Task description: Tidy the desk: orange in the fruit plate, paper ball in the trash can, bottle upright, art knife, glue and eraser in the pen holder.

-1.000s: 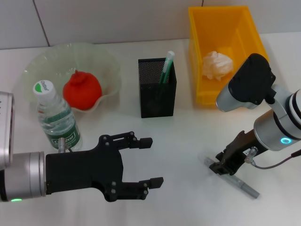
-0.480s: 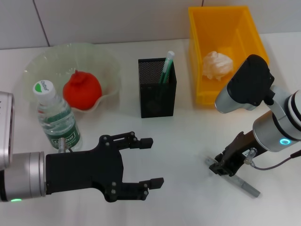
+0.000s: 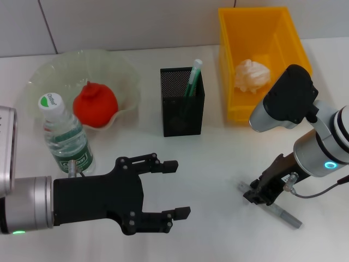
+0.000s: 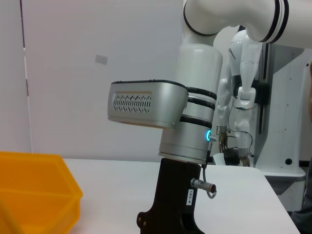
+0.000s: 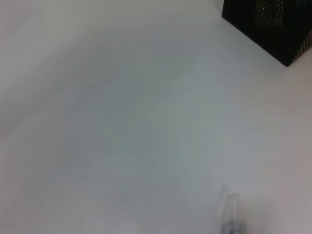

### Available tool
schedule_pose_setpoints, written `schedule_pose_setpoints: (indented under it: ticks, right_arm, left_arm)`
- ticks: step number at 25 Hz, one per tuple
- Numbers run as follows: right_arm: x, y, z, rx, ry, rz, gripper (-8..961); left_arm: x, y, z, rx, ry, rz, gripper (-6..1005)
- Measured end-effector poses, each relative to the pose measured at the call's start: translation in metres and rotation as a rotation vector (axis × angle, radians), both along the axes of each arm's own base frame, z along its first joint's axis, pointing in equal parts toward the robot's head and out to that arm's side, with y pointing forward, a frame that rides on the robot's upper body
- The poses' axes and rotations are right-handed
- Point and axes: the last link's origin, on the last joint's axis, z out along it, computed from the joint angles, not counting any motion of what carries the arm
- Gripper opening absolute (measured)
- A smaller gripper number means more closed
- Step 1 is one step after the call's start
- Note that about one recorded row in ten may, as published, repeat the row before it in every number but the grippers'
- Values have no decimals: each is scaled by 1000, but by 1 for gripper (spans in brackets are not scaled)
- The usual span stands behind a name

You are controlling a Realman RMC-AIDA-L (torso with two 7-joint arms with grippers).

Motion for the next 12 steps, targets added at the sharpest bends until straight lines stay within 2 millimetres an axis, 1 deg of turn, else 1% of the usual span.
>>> schedule_pose_setpoints:
  ticks: [6, 9, 12]
  right_arm:
    - [0, 1, 0, 8, 1, 3, 216]
    - [0, 2, 0, 11, 1, 3, 134]
    - [-1, 3, 2, 21, 5, 6, 133]
  left_arm:
    - [0, 0, 0, 0, 0, -1, 801]
    - [0, 0, 0, 1, 1, -1, 801]
    - [0, 0, 1, 1, 2, -2, 800]
